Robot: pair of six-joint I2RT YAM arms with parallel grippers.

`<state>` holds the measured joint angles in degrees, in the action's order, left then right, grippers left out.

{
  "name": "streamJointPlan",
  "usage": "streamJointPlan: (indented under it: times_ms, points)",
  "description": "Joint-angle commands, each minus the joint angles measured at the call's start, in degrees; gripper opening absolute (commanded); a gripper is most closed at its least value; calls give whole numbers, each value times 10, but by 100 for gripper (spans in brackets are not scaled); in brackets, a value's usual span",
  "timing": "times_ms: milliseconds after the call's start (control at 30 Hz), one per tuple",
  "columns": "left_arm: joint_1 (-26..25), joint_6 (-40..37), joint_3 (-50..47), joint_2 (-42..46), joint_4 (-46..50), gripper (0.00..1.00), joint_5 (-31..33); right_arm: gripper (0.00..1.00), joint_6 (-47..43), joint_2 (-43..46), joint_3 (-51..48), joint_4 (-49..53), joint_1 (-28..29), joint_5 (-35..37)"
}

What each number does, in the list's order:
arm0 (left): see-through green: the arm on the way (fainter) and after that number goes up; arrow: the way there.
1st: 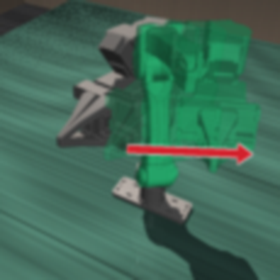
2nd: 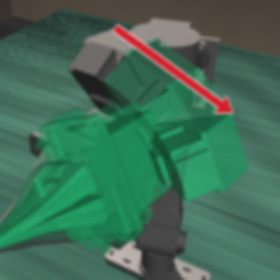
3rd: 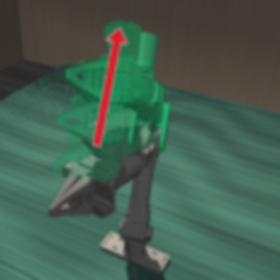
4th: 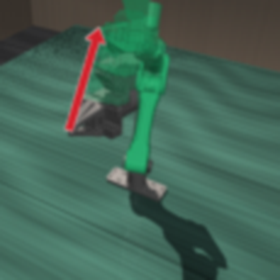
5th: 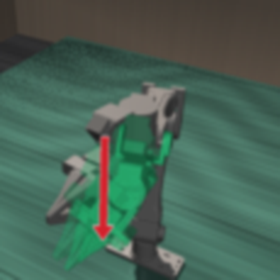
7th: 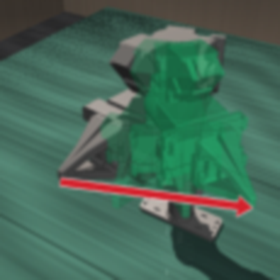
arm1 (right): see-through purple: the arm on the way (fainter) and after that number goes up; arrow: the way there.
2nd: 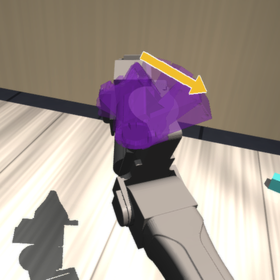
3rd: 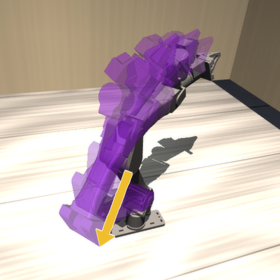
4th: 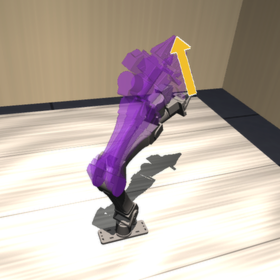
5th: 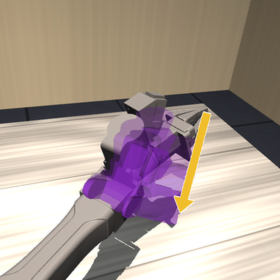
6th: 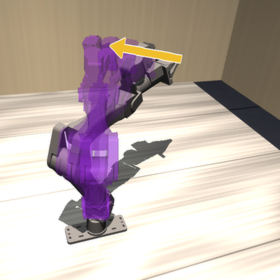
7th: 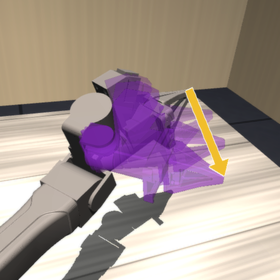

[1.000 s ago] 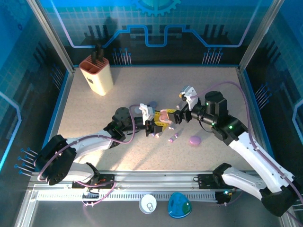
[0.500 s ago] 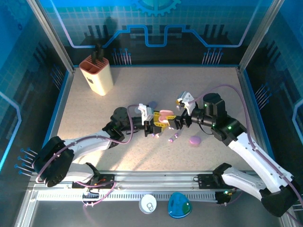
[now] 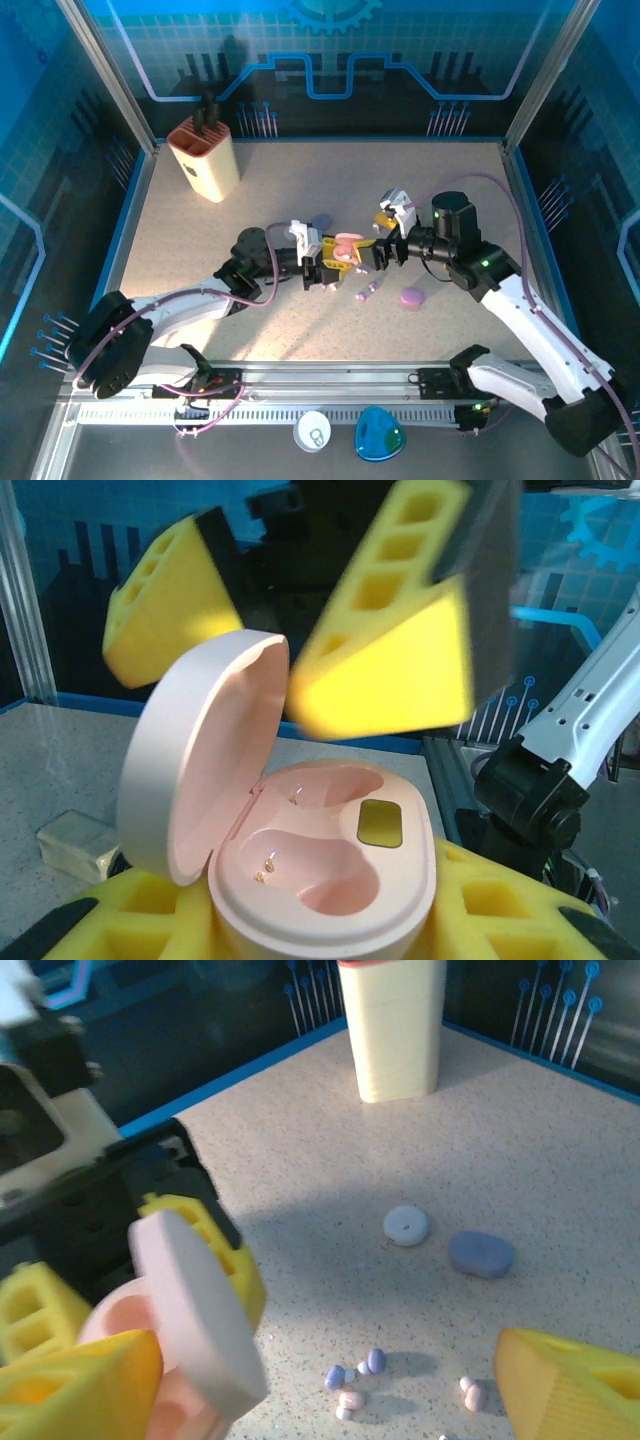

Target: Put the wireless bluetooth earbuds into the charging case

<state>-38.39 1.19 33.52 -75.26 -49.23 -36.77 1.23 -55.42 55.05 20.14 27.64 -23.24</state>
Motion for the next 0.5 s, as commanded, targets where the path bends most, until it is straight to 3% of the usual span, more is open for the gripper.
streamJointPlan:
  times_ms: [0,133,267,467]
  points:
    - [11,-1,-13,1,-25,36,21,91,9,40,-3,-19,-10,-35]
    - [30,10,-34,7,-48,36,32,93,87,68,-43,-65,-49,63]
    - [48,17,-57,19,-60,36,39,88,186,50,-86,-89,-116,53]
    - [60,20,-77,41,-60,36,52,83,240,-60,-91,-76,-130,24]
